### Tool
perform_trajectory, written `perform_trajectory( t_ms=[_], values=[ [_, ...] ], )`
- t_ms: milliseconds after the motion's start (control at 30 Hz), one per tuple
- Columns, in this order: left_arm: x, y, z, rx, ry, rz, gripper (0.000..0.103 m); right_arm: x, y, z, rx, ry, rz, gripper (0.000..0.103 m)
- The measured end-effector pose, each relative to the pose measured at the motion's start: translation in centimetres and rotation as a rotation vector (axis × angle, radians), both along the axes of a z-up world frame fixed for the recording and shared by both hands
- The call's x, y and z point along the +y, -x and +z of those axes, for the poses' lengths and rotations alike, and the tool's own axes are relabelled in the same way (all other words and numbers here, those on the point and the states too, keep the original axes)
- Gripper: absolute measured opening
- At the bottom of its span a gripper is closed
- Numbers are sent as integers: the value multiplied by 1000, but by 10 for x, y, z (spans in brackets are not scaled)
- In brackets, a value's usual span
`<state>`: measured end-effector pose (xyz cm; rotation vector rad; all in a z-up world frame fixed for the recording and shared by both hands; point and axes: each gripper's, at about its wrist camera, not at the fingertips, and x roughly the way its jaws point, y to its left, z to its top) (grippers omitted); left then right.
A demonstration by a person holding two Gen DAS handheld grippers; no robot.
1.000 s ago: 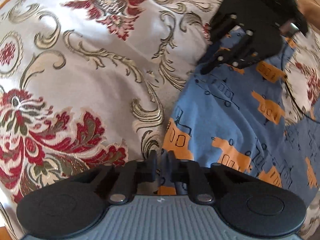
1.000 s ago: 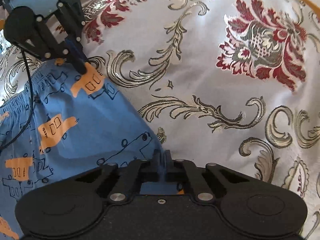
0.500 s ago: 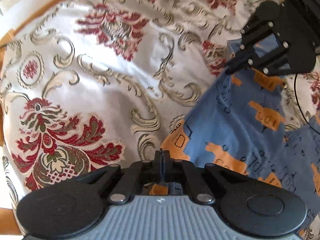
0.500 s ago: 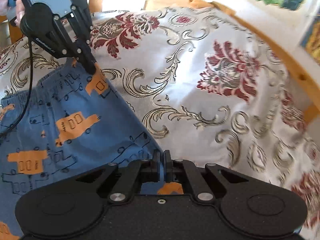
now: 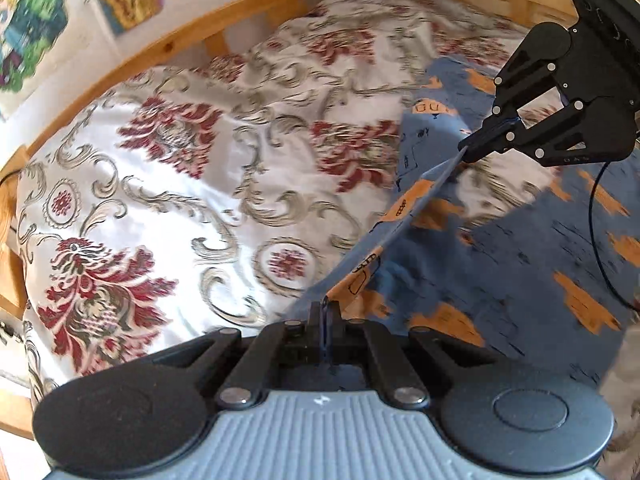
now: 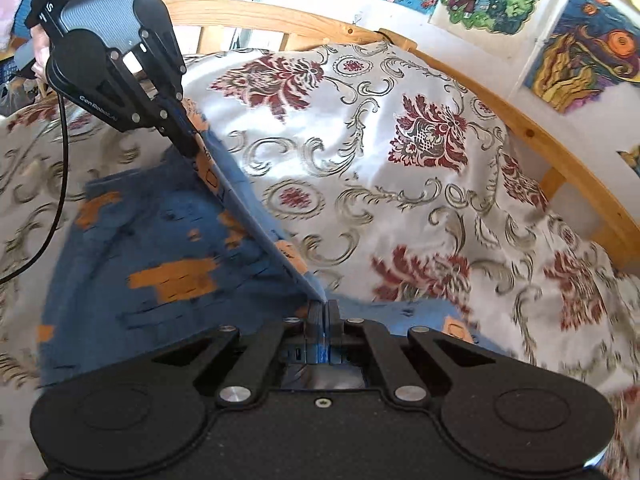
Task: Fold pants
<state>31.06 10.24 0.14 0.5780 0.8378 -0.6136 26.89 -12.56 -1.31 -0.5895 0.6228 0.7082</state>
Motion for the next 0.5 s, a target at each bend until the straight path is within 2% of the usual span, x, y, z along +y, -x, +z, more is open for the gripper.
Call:
perform_trajectory(
  t_ms=[167, 300, 367, 500],
  values=[
    [-2, 49, -7, -31, 3, -59, 1, -1, 65, -12, -26, 29, -38, 0],
    [-4, 88, -18, -46, -9, -101, 1, 2, 107, -31, 6, 31, -79, 0],
    [-6, 102, -26, -46, -25, -114, 1, 7, 124, -44, 9, 51, -84, 0],
    [-11, 125, -47, -68, -79, -128, 1, 21, 151, -67, -45, 99, -76, 0]
  ],
)
